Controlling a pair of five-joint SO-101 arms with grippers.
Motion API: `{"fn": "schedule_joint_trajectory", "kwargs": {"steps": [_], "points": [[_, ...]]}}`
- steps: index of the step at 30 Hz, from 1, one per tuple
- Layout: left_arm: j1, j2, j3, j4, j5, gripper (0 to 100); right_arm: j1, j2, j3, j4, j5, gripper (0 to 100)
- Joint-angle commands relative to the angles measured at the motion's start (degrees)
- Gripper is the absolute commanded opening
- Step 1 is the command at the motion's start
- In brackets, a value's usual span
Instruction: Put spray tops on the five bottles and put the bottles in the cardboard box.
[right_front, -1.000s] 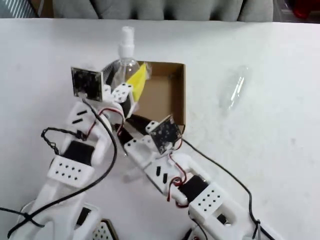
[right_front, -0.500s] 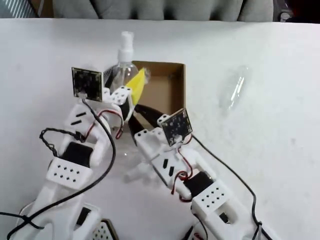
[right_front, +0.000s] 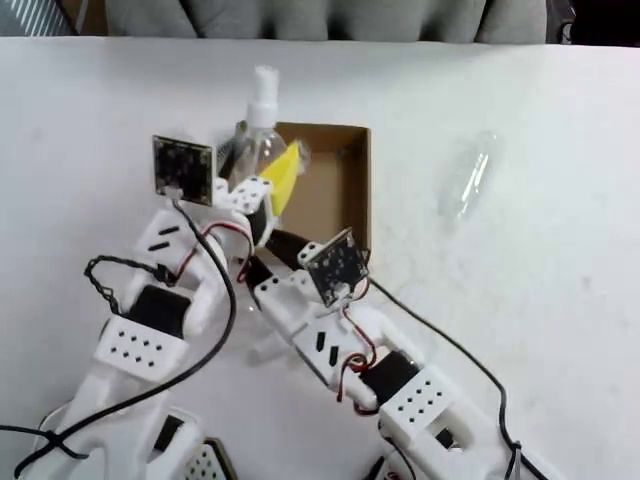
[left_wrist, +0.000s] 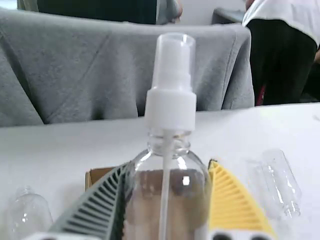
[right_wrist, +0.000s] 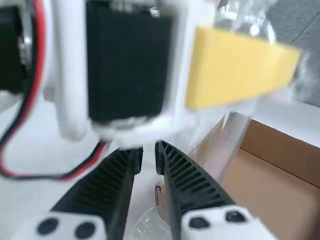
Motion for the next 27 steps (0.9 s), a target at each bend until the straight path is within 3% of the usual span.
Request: {"fn": "schedule_joint_trajectory", "kwargs": {"steps": [1,20,27], "points": [[3.56,-5.76,-5.36,6.15,-0.70,2,1.80,-0.57,-0.79,-1.19,-0.44,1.6],[2.77,-7.25,-5.63,8.62,-0.79,2,8.92,-0.57,-0.44,-0.75,-0.44,1.6],[-1.27,-1.71,-2.37,-5.98,-0.35,2,9.45,-1.27,-3.43,11.56,0.00,1.5]]}}
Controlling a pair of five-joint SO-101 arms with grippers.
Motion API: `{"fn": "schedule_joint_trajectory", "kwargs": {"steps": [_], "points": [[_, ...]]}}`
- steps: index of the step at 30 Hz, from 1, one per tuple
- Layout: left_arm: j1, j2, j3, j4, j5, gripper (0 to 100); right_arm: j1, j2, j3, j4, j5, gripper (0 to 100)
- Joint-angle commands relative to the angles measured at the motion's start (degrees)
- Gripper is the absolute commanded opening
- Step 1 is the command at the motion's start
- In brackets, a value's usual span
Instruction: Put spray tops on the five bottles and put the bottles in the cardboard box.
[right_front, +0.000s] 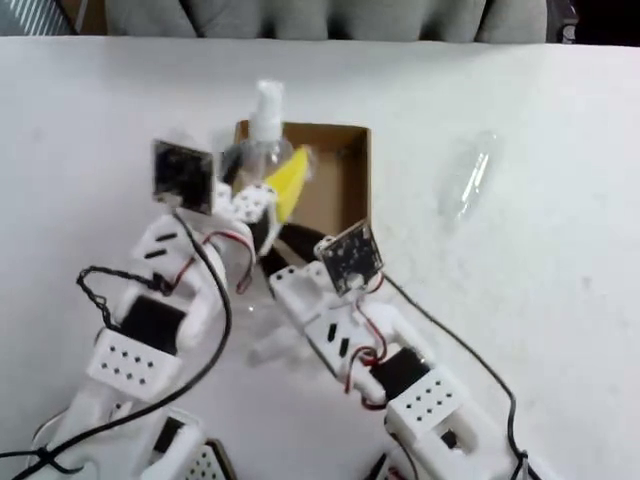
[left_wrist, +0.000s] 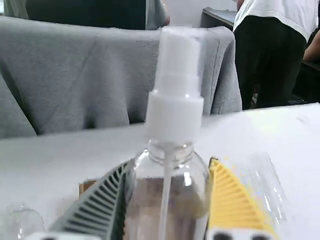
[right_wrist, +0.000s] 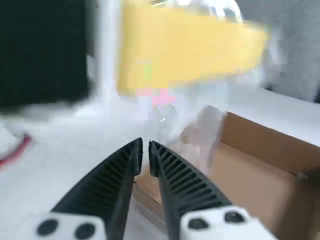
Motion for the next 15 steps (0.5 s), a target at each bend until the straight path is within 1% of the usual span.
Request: {"fn": "schedule_joint_trajectory", "kwargs": {"steps": [1,5,9,15], "points": [[-3.74,5.49,-1.23,-11.34,-0.09,2,3.56,0.13,-4.04,9.10,0.09,1.5],[-5.76,19.03,-7.12,-16.18,-0.09,2,6.46,0.13,-6.24,15.16,0.09,1.5],[-6.64,31.60,-11.69,-22.15,-0.09,2,8.84,0.13,-6.42,15.78,0.09,1.5],[-6.37,41.80,-12.84,-34.81,-0.18,2,9.63,0.13,-6.42,16.04,0.09,1.5]]}}
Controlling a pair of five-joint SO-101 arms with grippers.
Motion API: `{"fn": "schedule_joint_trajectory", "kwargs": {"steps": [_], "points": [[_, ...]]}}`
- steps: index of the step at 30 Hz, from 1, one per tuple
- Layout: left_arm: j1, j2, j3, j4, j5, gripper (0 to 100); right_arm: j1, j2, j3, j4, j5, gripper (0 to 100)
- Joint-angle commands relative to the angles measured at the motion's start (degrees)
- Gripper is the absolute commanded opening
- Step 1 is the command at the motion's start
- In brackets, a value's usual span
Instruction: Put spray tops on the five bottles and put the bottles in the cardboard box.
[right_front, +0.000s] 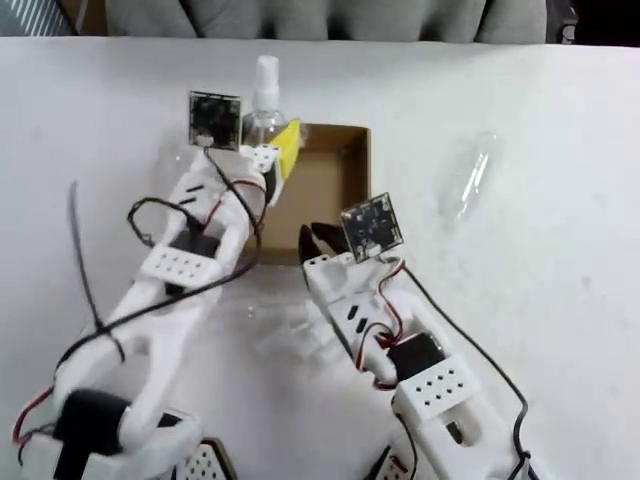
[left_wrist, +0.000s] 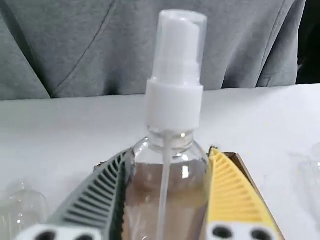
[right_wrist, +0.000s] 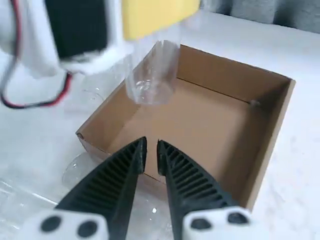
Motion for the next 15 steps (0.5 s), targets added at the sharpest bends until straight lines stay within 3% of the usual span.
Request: {"fn": "schedule_joint_trajectory", "kwargs": {"steps": [1,10,15], "points": [[-0.75,4.44,-4.22,-11.34,0.00,2,0.66,-0.92,-3.69,0.57,0.09,1.5],[-0.66,13.14,-4.48,-24.44,-0.26,2,0.75,-0.92,-3.69,0.57,0.09,1.5],[-1.36,17.63,-7.65,-25.23,-0.44,2,0.75,-0.92,-3.60,0.57,0.09,1.5]]}}
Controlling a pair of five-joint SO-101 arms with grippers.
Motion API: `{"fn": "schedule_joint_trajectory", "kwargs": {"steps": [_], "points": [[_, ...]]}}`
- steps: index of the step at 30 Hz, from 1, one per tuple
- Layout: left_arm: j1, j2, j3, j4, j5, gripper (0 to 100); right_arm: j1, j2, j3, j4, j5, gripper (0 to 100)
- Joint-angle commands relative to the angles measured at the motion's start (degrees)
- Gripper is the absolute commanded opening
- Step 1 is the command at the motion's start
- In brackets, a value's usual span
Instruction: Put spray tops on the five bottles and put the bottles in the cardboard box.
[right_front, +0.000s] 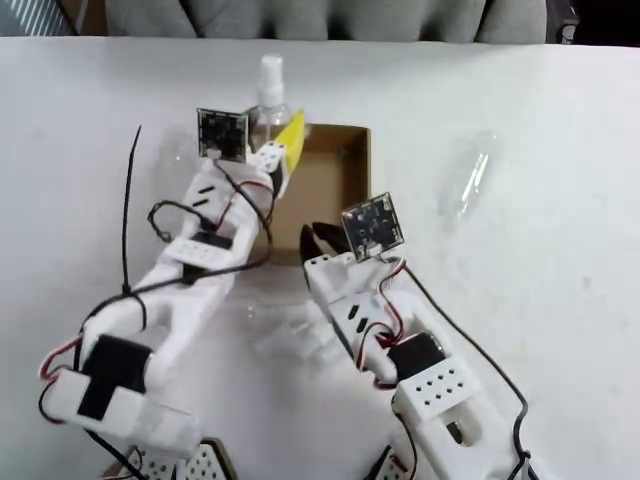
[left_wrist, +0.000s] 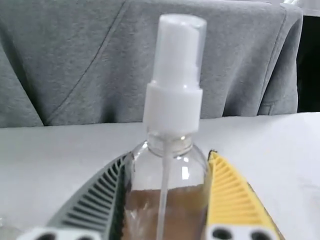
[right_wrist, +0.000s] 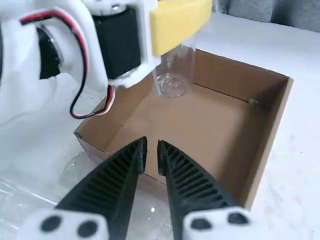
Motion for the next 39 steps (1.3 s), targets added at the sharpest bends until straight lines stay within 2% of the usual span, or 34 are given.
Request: {"fn": "schedule_joint_trajectory", "kwargs": {"steps": [1,19,23,28,39], "points": [[-1.71,2.33,-6.95,-2.55,-0.44,2,0.48,-0.92,-3.60,0.48,0.09,1.5],[-5.14,21.41,-22.59,-2.73,-0.53,3,0.48,-0.75,-3.60,0.48,0.09,1.5],[-5.05,22.81,-23.38,-2.73,-0.70,3,0.48,-0.66,-3.60,0.57,0.09,1.5],[-4.70,23.34,-22.33,-6.07,-5.71,3,0.48,-0.66,-3.52,0.57,0.09,1.5],[-5.05,23.34,-21.63,-6.24,-5.71,3,0.57,-0.40,-3.52,0.57,0.09,1.5]]}}
